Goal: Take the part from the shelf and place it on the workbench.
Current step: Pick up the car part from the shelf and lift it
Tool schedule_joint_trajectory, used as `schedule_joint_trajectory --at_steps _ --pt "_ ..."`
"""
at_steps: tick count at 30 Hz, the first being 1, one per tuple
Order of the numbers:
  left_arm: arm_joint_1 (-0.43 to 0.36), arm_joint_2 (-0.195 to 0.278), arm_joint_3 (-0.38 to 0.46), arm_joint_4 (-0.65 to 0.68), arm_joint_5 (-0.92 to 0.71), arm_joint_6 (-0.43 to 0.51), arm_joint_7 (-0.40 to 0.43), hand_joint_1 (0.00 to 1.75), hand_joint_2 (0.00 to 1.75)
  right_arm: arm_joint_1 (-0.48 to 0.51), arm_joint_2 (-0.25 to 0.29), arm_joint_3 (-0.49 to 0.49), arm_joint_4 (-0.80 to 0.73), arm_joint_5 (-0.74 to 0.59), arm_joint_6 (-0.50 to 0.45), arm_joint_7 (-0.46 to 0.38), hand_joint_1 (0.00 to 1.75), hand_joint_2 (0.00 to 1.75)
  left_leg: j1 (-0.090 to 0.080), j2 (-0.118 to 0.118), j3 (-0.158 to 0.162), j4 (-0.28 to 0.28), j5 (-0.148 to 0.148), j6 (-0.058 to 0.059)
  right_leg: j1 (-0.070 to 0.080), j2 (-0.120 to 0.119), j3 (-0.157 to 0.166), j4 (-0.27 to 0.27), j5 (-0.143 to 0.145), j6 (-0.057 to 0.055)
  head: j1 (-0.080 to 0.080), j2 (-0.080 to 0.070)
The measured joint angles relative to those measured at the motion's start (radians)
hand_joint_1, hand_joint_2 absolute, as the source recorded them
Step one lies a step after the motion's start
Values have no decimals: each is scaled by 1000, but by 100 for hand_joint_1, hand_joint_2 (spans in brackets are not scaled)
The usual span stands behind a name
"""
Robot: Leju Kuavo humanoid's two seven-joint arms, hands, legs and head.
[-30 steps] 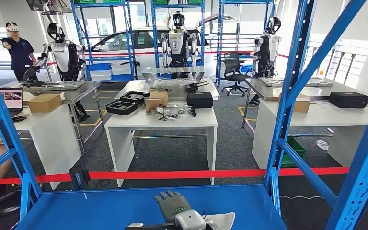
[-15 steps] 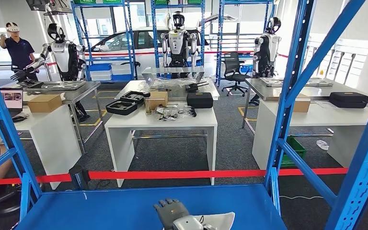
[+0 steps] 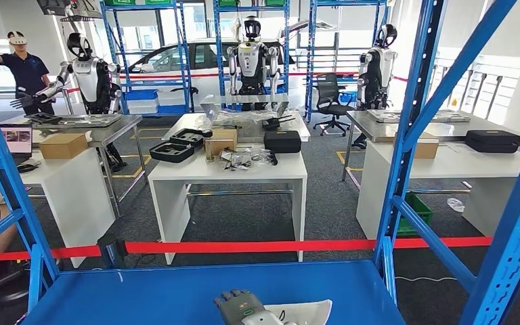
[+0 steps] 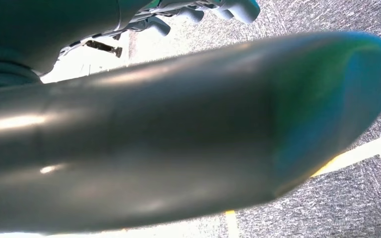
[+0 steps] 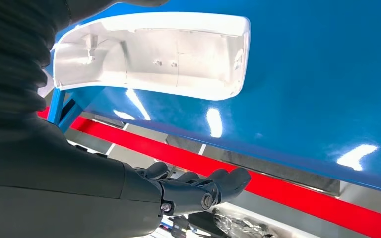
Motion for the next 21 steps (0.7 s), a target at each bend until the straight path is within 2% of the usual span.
schedule_joint_trajectory --at_steps 5,13,17,21 --pt "0 0 0 0 -1 0 0 0 0 2 -1 11 0 -4 26 8 0 175 0 0 0 0 0 0 0 0 0 0 0 0 0 0" --pt "1 0 9 0 -7 7 1 0 0 36 -22 79 13 -3 137 55 3 175 0 0 0 0 0 0 0 0 0 0 0 0 0 0" --pt "1 0 14 1 -9 15 8 0 0 50 -40 132 38 30 176 138 174 175 0 0 0 0 -1 1 0 -1 0 0 0 0 0 0" --pt "6 0 17 2 -10 24 11 0 0 59 -65 177 65 55 167 217 175 175 0 0 0 0 -1 1 0 -1 1 -1 0 0 0 0"
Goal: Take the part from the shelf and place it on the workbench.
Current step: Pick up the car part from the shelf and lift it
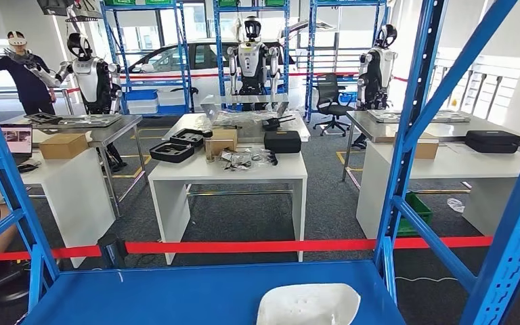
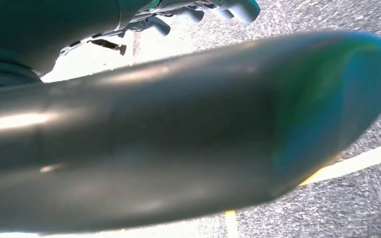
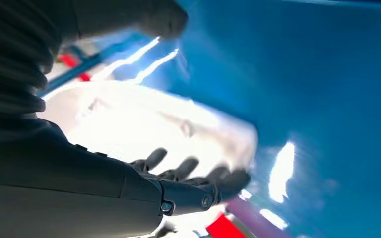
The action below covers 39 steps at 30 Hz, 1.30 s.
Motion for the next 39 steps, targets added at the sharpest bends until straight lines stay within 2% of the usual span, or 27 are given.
schedule_joint_trajectory --at_steps 8,22,39 --pt "6 0 0 1 -18 -2 1 0 0 7 -21 25 24 -9 20 42 175 175 0 0 5 0 -2 1 0 0 6 -1 -2 3 0 0" --pt "5 -5 0 1 -18 -9 -5 0 0 22 -24 34 32 -20 31 40 175 175 0 0 17 0 -7 2 0 0 17 -1 -7 5 0 0" --pt "5 -5 0 1 -18 -15 -3 0 0 23 -24 34 34 -24 23 40 175 175 0 0 13 0 -9 4 0 0 21 -2 -9 6 0 0"
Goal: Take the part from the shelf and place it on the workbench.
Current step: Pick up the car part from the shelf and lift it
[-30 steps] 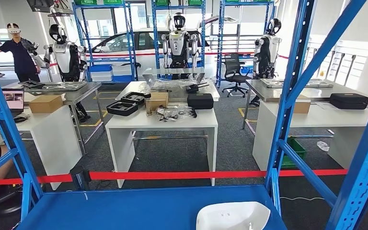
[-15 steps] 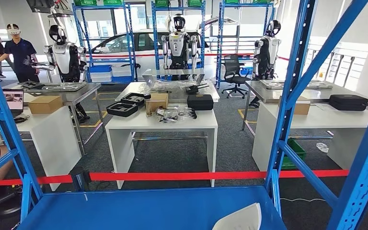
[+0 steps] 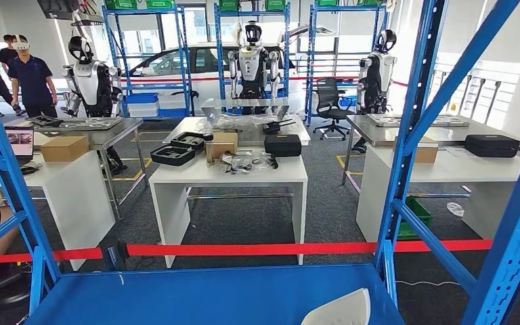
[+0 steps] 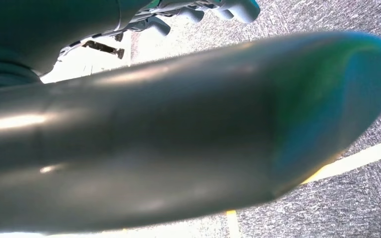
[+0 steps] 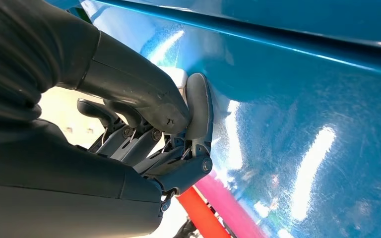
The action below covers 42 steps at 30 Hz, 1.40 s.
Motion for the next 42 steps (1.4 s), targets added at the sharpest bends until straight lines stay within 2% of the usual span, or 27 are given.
schedule_joint_trajectory --at_steps 17,20,23,27,32,35,38,42 --pt "1 0 0 0 0 -1 0 0 0 2 0 0 0 -3 -20 2 175 175 0 0 0 0 0 0 0 1 0 0 0 0 0 0" --pt "2 0 2 0 0 -1 2 0 0 8 -2 1 0 7 -58 27 175 175 0 0 0 0 0 0 0 1 0 0 0 0 0 0" --pt "5 0 8 0 1 -1 2 0 0 17 -6 10 0 44 -144 96 174 175 0 0 -1 0 0 0 0 0 0 0 0 0 0 0" --pt "11 0 23 1 9 0 0 0 0 8 -18 13 1 112 -368 142 3 0 0 0 -1 0 0 0 0 0 0 0 0 0 0 0" --pt "18 0 40 1 17 -1 -11 0 0 -36 -31 -23 -23 156 -717 143 0 0 0 0 4 0 0 -1 0 0 -2 0 0 0 0 0" --pt "20 0 48 1 14 -3 -20 0 0 -51 -42 -79 -90 191 -884 143 0 0 0 -1 4 0 0 -1 0 0 -2 0 0 0 0 0" --pt "20 0 50 1 4 -6 -25 0 0 -47 -62 -154 -206 251 -971 141 0 0 0 -1 4 0 0 -1 0 0 -2 0 0 0 0 0" --pt "18 -1 50 1 -3 -11 -26 0 0 -23 -72 -253 -340 301 -1030 123 0 0 0 0 4 0 0 0 0 0 -2 -1 -1 0 0 0"
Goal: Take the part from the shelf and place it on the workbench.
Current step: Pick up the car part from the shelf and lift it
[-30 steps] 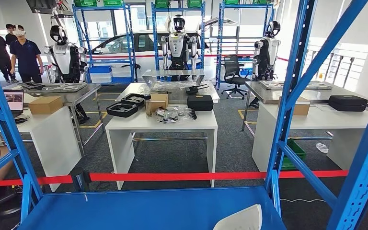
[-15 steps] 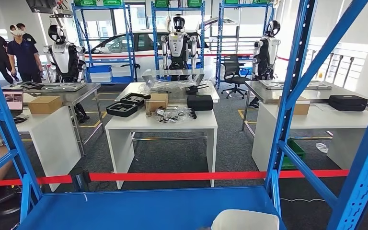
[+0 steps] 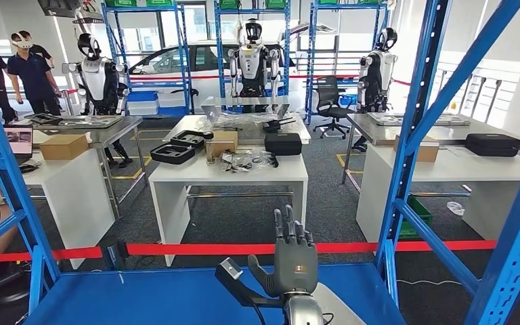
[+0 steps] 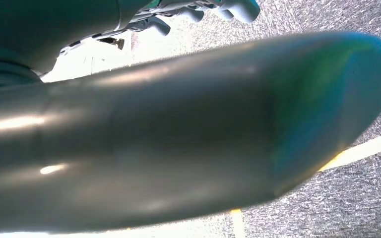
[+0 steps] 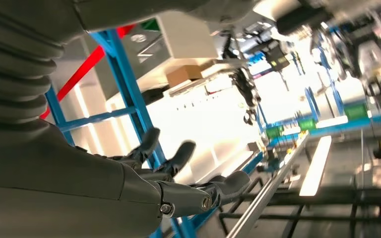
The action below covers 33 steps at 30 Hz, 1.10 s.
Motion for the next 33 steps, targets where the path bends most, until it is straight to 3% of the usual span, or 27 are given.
schedule_joint_trajectory --at_steps 13,19,23,28,33 --pt "-7 -1 0 -1 -9 0 -2 0 0 56 6 -117 -98 18 -21 -49 0 0 0 0 -1 0 0 0 0 0 0 0 0 0 0 0" --pt "-10 -2 1 -1 -11 -1 -9 0 0 57 13 -130 -79 7 145 -45 0 0 0 0 -3 0 0 0 0 0 0 0 0 0 0 0" --pt "-9 -2 6 -1 -10 -1 -12 0 0 51 20 -143 1 -61 347 -61 0 175 0 0 -4 0 0 0 0 -1 0 0 0 0 0 0" --pt "-8 -1 22 -1 -11 -1 -12 0 0 36 22 -157 131 -120 598 -80 0 175 0 -1 -2 0 0 0 0 -1 0 0 0 0 0 0" --pt "-8 -1 25 -1 -15 -2 -12 0 0 33 22 -157 208 -123 688 -80 0 175 0 -1 -2 0 0 0 0 -1 -1 0 0 0 0 0"
